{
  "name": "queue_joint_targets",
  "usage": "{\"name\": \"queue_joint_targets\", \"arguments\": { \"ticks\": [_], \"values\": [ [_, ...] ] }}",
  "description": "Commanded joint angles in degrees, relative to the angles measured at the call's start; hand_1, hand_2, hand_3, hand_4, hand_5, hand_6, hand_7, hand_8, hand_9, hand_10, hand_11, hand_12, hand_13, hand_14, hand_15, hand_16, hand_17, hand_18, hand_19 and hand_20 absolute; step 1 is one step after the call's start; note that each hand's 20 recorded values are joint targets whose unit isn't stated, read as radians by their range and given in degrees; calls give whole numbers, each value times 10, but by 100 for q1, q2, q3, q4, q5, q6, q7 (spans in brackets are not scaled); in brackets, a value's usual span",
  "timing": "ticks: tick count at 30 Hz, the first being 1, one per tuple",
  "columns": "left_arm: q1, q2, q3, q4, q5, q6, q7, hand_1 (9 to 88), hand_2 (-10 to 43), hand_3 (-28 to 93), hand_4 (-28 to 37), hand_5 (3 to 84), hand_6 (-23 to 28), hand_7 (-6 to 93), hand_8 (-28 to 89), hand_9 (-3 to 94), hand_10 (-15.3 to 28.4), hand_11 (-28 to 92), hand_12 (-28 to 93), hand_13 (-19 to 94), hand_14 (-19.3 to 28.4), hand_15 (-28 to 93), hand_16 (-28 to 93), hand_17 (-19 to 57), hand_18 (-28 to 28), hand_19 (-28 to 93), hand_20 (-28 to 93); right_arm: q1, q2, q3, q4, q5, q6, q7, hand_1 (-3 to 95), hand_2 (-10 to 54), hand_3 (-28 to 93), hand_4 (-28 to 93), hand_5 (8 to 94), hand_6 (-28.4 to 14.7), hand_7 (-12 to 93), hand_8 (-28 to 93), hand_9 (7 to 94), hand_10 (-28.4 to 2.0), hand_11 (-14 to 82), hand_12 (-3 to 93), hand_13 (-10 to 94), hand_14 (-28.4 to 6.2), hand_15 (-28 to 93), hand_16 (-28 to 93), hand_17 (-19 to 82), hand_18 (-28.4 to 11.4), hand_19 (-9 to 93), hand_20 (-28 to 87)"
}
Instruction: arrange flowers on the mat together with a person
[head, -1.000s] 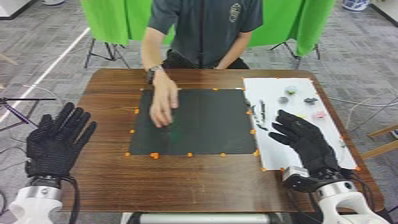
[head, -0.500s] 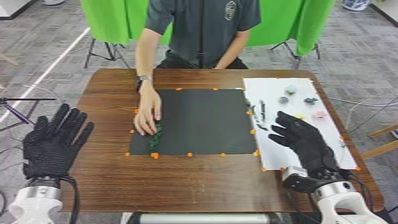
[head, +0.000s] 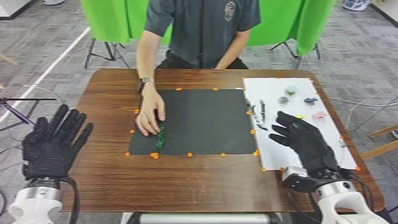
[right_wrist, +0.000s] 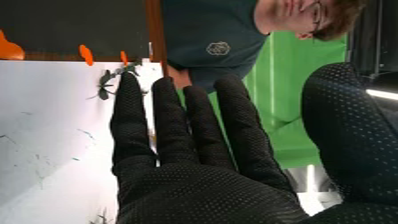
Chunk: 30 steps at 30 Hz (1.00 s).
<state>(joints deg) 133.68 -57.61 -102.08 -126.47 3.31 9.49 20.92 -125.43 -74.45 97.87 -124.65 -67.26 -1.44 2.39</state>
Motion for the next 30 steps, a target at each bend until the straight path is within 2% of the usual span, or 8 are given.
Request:
{"name": "queue_joint_targets", "arguments": {
  "ticks": [1,2,5,23,30],
  "values": [
    [111,-34,-5,-29,-14,90,-14,325,124,708,-283,444,73,70,-88,394,130,122,73,280,101,138,-46,-12,116,252,129,-42,15,0,-43,-62,52,-39,262,15,830,-240,417,-72,133,-131,332,-151,93,88,307,-133,184,81,130,-173,435,119],
    [118,-35,-11,-26,-26,59,-17,325,125,707,-283,444,73,70,-88,394,131,122,73,281,101,138,-46,-12,116,252,129,-47,14,-2,-45,-59,58,-46,262,14,830,-241,416,-72,133,-131,331,-151,93,89,307,-133,184,81,130,-173,435,119],
    [105,-34,-10,-21,8,58,-37,325,128,706,-283,445,73,70,-88,394,131,123,73,281,101,138,-46,-12,116,252,129,-61,1,21,-58,-93,19,-48,262,14,829,-241,416,-72,134,-131,331,-151,94,89,308,-132,185,82,130,-173,434,119],
    [109,-38,-11,-13,20,30,-68,323,130,707,-283,444,72,70,-89,393,126,122,72,280,101,141,-46,-13,116,253,129,-72,-36,57,-66,-110,-13,-50,266,1,831,-240,413,-72,136,-133,330,-150,95,89,308,-131,186,83,131,-172,433,118],
    [142,-43,-4,-17,9,11,-34,323,129,708,-283,443,71,70,-89,392,127,122,73,279,100,138,-47,-13,116,253,128,-39,18,58,-56,-95,19,-66,267,0,829,-241,413,-72,137,-133,330,-149,94,88,307,-131,182,84,131,-172,432,118]
  ]
}}
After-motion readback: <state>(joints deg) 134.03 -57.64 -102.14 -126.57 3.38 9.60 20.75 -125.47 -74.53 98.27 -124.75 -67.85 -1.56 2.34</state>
